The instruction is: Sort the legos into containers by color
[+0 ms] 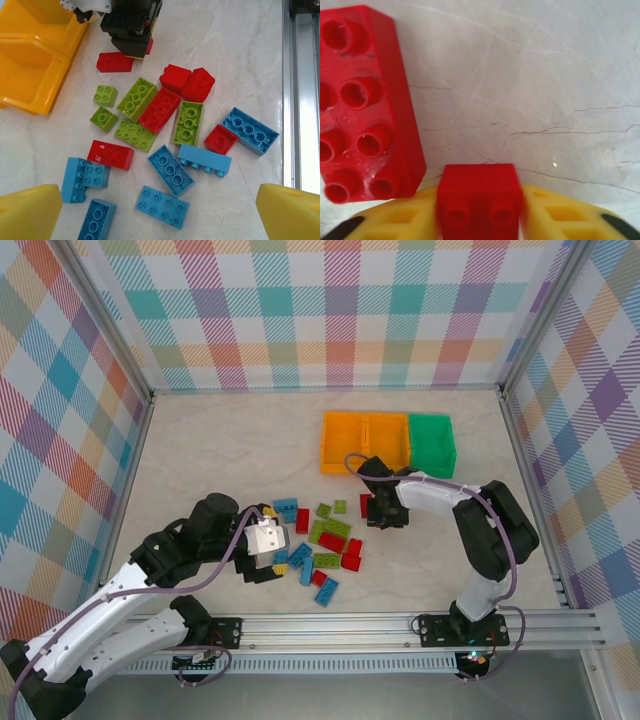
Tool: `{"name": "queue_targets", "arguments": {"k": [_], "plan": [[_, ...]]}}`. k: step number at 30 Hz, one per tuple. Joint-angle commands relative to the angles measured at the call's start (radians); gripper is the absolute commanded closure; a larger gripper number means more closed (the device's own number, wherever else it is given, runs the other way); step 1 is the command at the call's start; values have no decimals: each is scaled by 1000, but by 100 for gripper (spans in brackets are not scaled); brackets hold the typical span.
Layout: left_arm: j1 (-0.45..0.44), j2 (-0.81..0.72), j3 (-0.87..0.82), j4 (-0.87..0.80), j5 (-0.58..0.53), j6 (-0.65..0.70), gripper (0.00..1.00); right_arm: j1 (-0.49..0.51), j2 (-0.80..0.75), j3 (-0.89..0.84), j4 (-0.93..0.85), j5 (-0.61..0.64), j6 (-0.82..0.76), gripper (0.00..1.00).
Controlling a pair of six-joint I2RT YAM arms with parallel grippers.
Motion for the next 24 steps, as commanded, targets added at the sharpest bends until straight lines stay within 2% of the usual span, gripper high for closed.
{"name": "queue_targets", "arguments": {"k": [1,3,7,9,11,13,15,24], "plan": [[-8,-9,-17,51,11,18,0,-2,-69,-33,33,25,11,72],[-8,-13,-24,61,5,15,0,-2,-137,-53,43,44,4,81],[-8,-30,-39,104,-37,-9,0,-12,-328,-91,86,97,-36,79],[-8,-43,-51,131,-53,-20,0,-69,-413,-86,115,120,-61,78],[-8,-54,-59,154,-62,-32,0,-176,-442,-54,136,76,-77,78],[-7,-60,-65,167,-68,-42,0,-286,-412,3,169,3,-97,77],[-7,-63,-69,172,-75,-47,0,-355,-321,98,177,-32,-133,77],[-8,-71,-76,184,-80,-73,0,-462,86,408,151,-35,-170,76]]}}
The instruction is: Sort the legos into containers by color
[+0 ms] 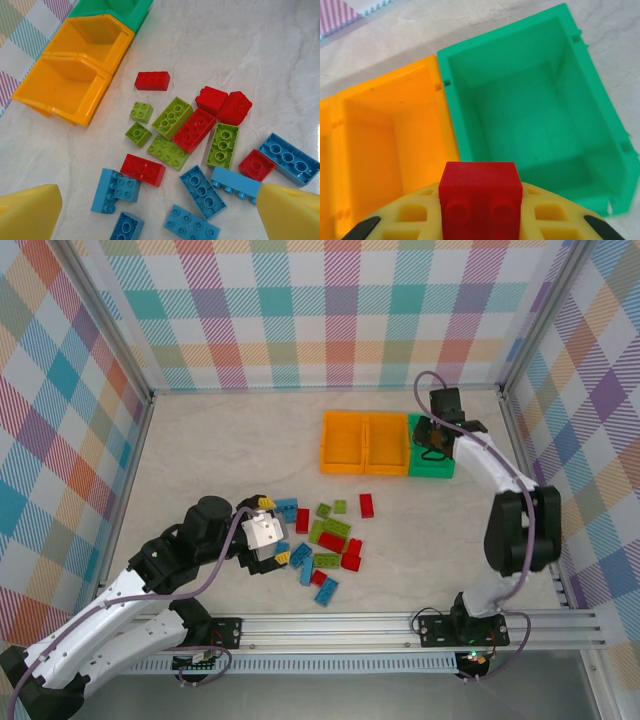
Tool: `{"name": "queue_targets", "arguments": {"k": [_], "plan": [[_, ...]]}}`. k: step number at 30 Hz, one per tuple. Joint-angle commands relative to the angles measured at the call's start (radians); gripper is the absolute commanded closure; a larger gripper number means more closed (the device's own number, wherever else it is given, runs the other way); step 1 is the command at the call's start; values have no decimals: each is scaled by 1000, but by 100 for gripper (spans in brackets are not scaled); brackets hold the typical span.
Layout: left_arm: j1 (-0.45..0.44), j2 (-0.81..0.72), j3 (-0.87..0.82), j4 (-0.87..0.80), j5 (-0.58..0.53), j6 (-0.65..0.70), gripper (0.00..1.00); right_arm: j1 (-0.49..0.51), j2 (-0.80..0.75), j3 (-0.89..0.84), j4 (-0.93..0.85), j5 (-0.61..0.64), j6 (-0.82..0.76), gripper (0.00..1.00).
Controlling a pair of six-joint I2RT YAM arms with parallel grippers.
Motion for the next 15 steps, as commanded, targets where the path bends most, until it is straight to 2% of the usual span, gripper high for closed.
{"name": "queue_targets", "arguments": {"k": [1,6,9,15], "plan": [[-7,-13,-17,31,-4,-19,0,-27,108,96,-51,-20,-19,76],[-8,-16,-20,40,-7,-25,0,-59,194,127,-59,-10,17,72],[-7,-10,-21,43,-6,-26,0,-71,208,143,-69,-48,28,66],[-7,4,-18,46,-11,-30,0,-73,159,168,-102,-72,8,55]]}}
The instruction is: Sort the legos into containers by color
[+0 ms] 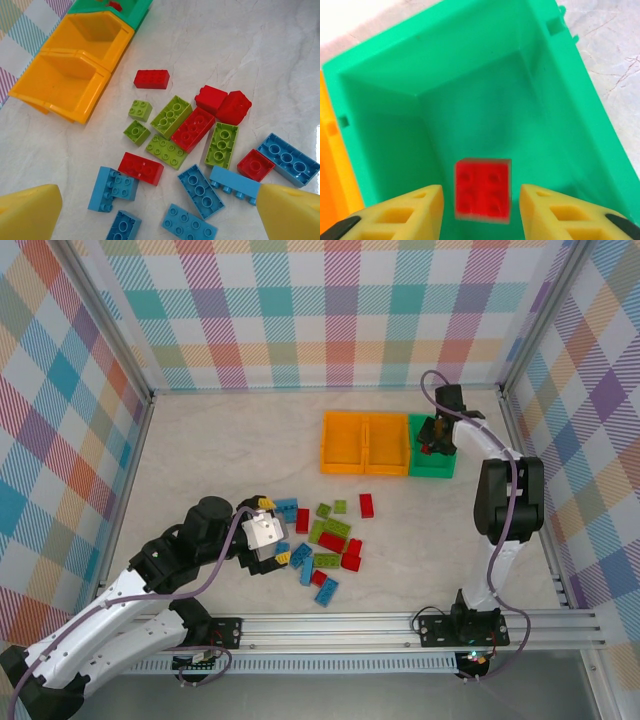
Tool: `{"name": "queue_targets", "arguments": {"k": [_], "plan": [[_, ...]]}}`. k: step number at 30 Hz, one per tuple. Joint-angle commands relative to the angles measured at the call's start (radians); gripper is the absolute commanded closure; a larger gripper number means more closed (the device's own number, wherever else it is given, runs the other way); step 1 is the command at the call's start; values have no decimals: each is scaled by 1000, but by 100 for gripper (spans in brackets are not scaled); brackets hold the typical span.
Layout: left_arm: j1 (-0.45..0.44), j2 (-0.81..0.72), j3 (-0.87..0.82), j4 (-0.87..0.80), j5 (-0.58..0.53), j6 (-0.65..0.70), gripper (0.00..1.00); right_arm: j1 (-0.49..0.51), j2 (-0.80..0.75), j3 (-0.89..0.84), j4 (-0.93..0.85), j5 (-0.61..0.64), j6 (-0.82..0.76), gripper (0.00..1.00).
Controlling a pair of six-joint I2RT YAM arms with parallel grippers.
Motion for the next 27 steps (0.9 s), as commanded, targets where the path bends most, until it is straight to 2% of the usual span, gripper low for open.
{"name": "queue_targets", "arguments": {"k": [1,5,9,12,15,18,20,27], "plan": [[-6,3,-11,44,-9,-20,0,3,-59,35,-44,-33,-8,55],[-6,2,-10,43,-1,-22,0,5,-133,7,-64,-76,-12,55],[-5,7,-6,47,26,-36,0,50,-296,-153,-18,-220,-32,48],[3,14,-2,62,29,-48,0,176,-435,-302,18,-227,-57,43],[11,19,0,67,37,-49,0,361,-499,-412,42,-148,-59,39],[15,24,-1,67,52,-42,0,499,-455,-433,22,-70,-48,36],[16,28,0,60,56,-38,0,547,-398,-426,-5,61,-40,34],[16,23,2,46,83,-27,0,576,-230,-374,-39,129,-66,33]]}}
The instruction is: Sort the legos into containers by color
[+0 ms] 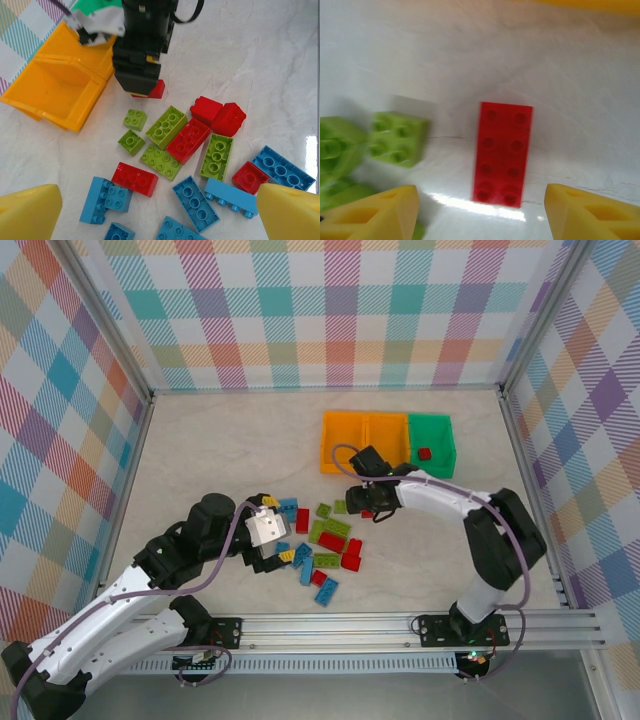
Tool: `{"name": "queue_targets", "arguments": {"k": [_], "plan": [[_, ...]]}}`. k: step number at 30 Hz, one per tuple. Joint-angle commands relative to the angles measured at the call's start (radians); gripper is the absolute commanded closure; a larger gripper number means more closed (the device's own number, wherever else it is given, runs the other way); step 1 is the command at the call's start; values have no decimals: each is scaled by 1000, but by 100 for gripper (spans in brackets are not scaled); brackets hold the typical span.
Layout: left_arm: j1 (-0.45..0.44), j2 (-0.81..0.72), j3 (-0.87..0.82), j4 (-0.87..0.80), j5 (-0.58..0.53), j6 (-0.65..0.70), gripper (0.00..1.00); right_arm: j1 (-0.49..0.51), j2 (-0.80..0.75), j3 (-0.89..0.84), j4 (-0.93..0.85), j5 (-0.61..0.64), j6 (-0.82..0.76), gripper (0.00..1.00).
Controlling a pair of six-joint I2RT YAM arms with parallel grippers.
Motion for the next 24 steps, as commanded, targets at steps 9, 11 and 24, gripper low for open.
{"name": "queue_targets", "arguments": {"k": [9,11,24], "plan": [[5,-8,-1,7,29,1,0,7,128,54,0,35,29,55],[6,-8,-1,9,31,0,0,7,137,59,-1,34,24,60],[7,16,8,33,-14,-58,0,-89,-238,11,38,208,-47,78]]}}
